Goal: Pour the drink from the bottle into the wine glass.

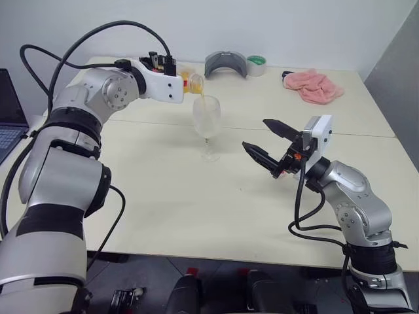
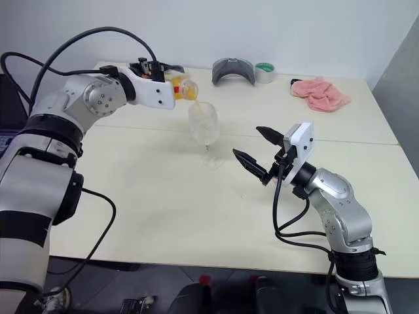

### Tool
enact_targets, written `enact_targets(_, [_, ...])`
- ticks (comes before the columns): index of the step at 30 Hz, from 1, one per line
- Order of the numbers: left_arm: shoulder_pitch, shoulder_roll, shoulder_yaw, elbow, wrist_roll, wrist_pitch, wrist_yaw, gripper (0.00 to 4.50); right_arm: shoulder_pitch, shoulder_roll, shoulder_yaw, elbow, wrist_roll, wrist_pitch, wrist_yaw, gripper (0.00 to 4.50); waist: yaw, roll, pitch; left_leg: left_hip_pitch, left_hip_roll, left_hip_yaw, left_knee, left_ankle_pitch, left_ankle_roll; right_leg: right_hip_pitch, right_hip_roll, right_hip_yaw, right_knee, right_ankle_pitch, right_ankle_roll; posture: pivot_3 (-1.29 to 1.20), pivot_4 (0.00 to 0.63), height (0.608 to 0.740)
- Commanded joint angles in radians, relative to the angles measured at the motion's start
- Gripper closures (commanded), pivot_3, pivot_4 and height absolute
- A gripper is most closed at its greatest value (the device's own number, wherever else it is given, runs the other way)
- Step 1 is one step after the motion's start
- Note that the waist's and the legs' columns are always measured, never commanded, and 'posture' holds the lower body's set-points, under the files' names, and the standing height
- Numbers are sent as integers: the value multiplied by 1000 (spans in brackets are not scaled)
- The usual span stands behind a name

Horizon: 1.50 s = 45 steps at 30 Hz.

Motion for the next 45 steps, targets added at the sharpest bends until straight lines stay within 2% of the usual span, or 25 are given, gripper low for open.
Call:
enact_targets(1, [-52, 20, -5, -8, 9, -9, 33, 2867, 2, 1, -11, -25, 5, -25, 1, 0, 0, 0, 0, 0, 0, 0, 1, 0, 0, 0, 0, 0, 1, 0, 0, 0, 150, 740])
enact_targets(12, [-69, 29, -40, 1, 50, -11, 71, 2867, 2, 0, -10, -31, 7, -21, -3, 0, 0, 0, 0, 0, -2, 0, 7, -2, 4, -1, 0, 0, 10, 0, 0, 0, 150, 740])
enact_targets(24, [-89, 41, -74, 9, 98, -7, 118, 2867, -1, 1, -9, -33, 10, -16, -5, 0, 0, 0, 0, 0, -2, 0, 7, -2, 4, -1, 1, 0, 11, 0, 0, 0, 150, 740])
enact_targets(45, [-90, 27, -67, 18, 90, 9, 112, 2867, 18, 12, 1, -53, 13, -8, -16, 0, 0, 0, 0, 0, -2, 0, 7, -2, 4, -1, 1, 0, 11, 0, 0, 0, 150, 740])
